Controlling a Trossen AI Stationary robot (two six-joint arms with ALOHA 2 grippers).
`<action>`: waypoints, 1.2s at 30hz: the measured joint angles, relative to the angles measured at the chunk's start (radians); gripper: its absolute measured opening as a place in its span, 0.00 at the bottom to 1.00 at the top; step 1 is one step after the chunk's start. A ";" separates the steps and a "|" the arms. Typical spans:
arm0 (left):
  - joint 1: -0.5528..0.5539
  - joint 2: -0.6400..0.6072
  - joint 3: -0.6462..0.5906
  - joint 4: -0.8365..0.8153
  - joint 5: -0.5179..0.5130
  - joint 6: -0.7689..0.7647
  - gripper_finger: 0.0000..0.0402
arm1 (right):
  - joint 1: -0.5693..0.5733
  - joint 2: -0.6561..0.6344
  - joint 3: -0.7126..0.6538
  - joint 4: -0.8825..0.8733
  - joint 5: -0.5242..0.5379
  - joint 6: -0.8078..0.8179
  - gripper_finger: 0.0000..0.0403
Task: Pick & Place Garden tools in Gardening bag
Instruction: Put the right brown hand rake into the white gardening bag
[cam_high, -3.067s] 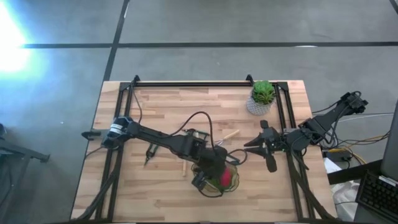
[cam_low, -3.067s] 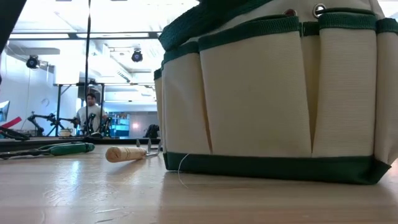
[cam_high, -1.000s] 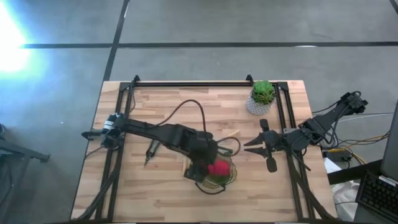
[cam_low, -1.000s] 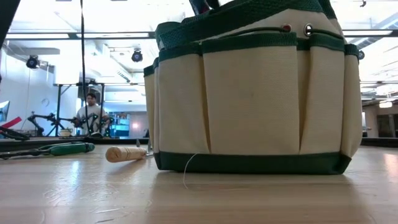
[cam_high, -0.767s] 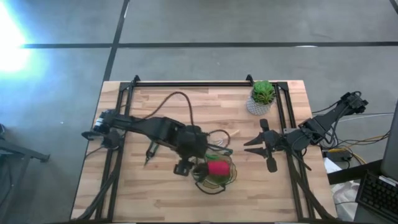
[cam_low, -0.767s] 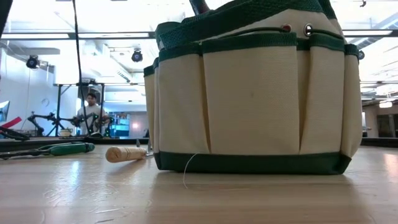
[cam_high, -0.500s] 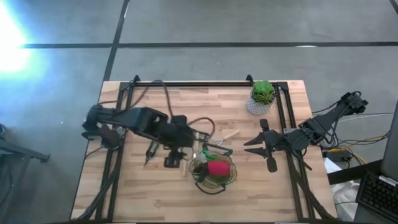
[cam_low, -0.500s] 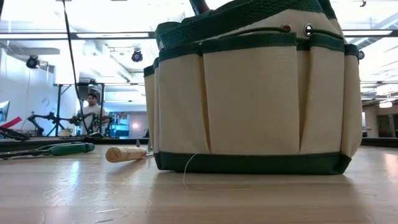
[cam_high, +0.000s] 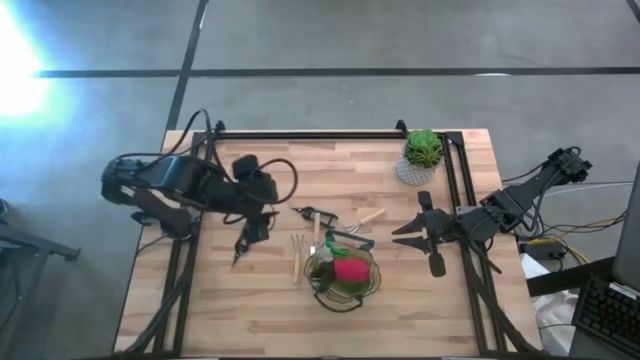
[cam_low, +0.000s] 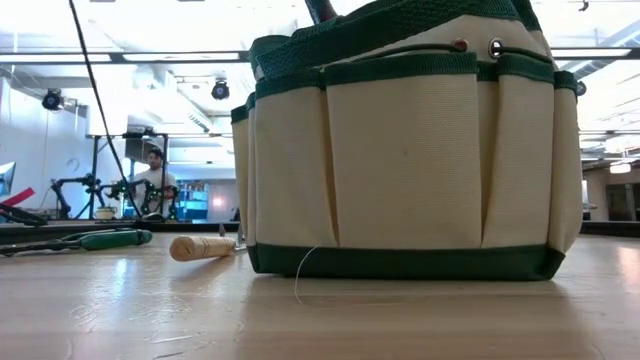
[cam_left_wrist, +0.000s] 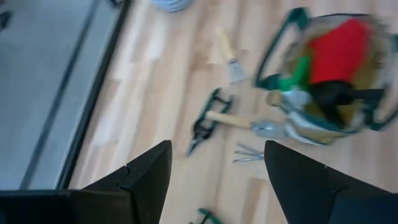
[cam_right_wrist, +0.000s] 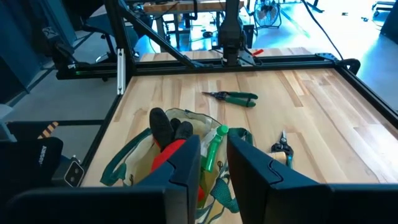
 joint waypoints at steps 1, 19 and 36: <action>0.000 -0.016 -0.025 -0.002 -0.026 -0.024 0.64 | 0.000 0.000 0.000 0.000 0.000 0.000 0.19; 0.000 -0.248 -0.568 0.002 -0.103 -0.383 0.63 | 0.000 0.000 0.000 0.003 0.001 -0.003 0.20; 0.013 -0.291 -0.947 0.326 -0.191 -0.403 0.63 | -0.201 0.001 0.000 -0.294 -0.099 0.165 0.17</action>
